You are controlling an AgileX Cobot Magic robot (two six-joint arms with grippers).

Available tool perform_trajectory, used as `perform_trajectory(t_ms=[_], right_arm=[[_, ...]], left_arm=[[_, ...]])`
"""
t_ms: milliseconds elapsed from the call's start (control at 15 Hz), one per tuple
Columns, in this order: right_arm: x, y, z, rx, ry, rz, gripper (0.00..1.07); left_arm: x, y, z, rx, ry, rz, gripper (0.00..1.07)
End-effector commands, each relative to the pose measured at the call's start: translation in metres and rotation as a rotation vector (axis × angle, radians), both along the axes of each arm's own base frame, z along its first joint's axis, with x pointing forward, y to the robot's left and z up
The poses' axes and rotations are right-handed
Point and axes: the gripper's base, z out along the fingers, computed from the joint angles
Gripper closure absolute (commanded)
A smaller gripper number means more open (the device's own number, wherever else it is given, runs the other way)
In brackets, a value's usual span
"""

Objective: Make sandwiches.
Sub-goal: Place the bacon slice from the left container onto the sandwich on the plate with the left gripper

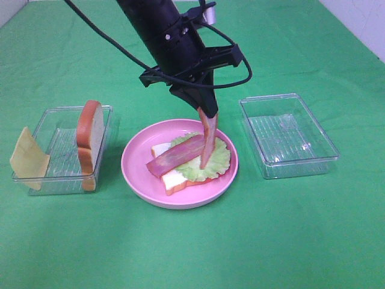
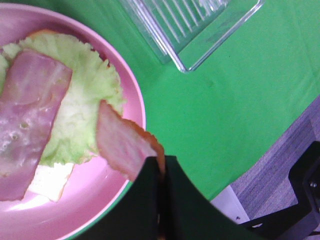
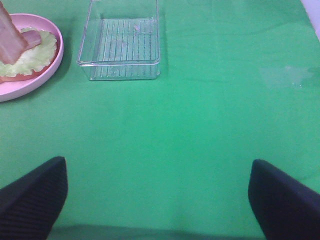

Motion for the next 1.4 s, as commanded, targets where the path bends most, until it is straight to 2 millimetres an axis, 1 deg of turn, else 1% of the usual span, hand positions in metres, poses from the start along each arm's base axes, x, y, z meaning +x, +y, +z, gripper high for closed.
perform_trajectory(t_ms=[67,133,200,333,467,600,667,733,800,933,1133,1200,1267,1333,1400], right_arm=[[-0.004,0.000,0.000,0.000,-0.041,0.007,0.13],[-0.004,0.000,0.000,0.000,-0.041,0.007,0.13],[-0.003,0.000,0.000,-0.001,-0.040,0.007,0.13],[-0.003,0.000,0.000,0.001,-0.039,0.008,0.13],[-0.003,0.000,0.000,0.001,-0.039,0.008,0.13],[-0.003,0.000,0.000,0.001,-0.039,0.008,0.13],[-0.003,0.000,0.000,0.001,-0.039,0.008,0.13],[-0.003,0.000,0.000,0.001,-0.039,0.008,0.13],[-0.003,0.000,0.000,0.001,-0.039,0.008,0.13],[-0.003,0.000,0.000,0.001,-0.039,0.008,0.13],[-0.003,0.000,0.000,0.001,-0.039,0.008,0.13],[-0.003,0.000,0.000,0.001,-0.039,0.008,0.13],[-0.003,0.000,0.000,0.001,-0.039,0.008,0.13],[-0.003,0.000,0.000,0.001,-0.039,0.008,0.13],[-0.003,0.000,0.000,0.001,-0.039,0.008,0.13]], left_arm=[[-0.014,0.005,-0.013,0.062,0.092,-0.085,1.07],[-0.014,0.006,-0.016,0.077,0.092,-0.086,1.07],[-0.010,0.009,-0.025,0.113,0.085,-0.085,1.07],[-0.005,0.014,-0.033,0.134,0.090,-0.075,1.07],[-0.004,0.015,-0.036,0.150,0.084,-0.079,1.07],[0.000,0.022,-0.039,0.220,0.041,-0.082,1.07],[0.005,0.028,-0.042,0.299,-0.014,-0.083,1.07],[0.007,0.031,-0.043,0.338,-0.051,-0.090,1.07],[0.010,0.031,-0.043,0.350,-0.089,-0.089,1.07],[0.016,0.028,-0.042,0.314,-0.164,-0.088,1.07],[0.018,0.023,-0.047,0.276,-0.160,-0.084,1.07],[0.017,0.024,-0.054,0.288,-0.136,-0.093,1.07],[0.017,0.024,-0.066,0.314,-0.102,-0.097,0.88],[0.018,0.025,-0.067,0.323,-0.101,-0.088,0.72],[0.019,0.025,-0.066,0.329,-0.110,-0.078,0.50]])
